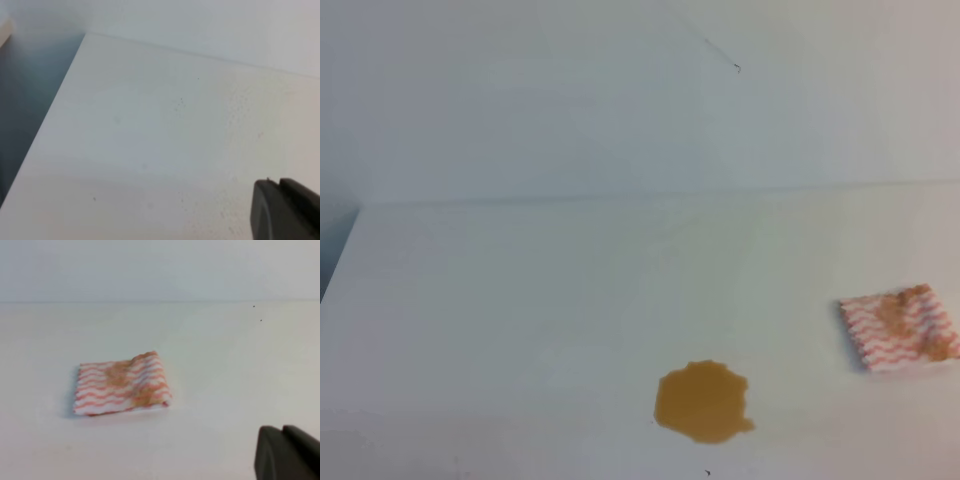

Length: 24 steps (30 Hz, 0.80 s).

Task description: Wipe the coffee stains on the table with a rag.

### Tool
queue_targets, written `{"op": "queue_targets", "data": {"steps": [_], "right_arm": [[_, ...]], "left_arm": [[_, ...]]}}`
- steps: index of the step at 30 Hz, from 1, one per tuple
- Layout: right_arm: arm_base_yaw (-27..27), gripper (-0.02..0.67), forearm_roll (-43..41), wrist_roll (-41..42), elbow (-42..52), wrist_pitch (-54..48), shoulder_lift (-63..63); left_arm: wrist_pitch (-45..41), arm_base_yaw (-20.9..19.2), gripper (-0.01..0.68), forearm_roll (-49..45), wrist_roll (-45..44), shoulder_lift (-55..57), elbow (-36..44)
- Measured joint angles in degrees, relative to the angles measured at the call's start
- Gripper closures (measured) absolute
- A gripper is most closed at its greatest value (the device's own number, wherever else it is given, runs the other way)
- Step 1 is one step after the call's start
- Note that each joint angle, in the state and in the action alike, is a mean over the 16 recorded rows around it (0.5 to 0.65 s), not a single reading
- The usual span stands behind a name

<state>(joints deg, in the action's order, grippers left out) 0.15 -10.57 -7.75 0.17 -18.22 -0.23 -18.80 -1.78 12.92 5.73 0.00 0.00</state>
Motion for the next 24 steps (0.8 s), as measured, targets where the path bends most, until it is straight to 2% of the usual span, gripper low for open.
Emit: {"op": "queue_targets", "data": {"steps": [24], "right_arm": [[0.00, 0.652, 0.00, 0.00, -0.17, 0.00, 0.00]], "left_arm": [[0.00, 0.00, 0.674, 0.00, 0.00, 0.00, 0.00]]}}
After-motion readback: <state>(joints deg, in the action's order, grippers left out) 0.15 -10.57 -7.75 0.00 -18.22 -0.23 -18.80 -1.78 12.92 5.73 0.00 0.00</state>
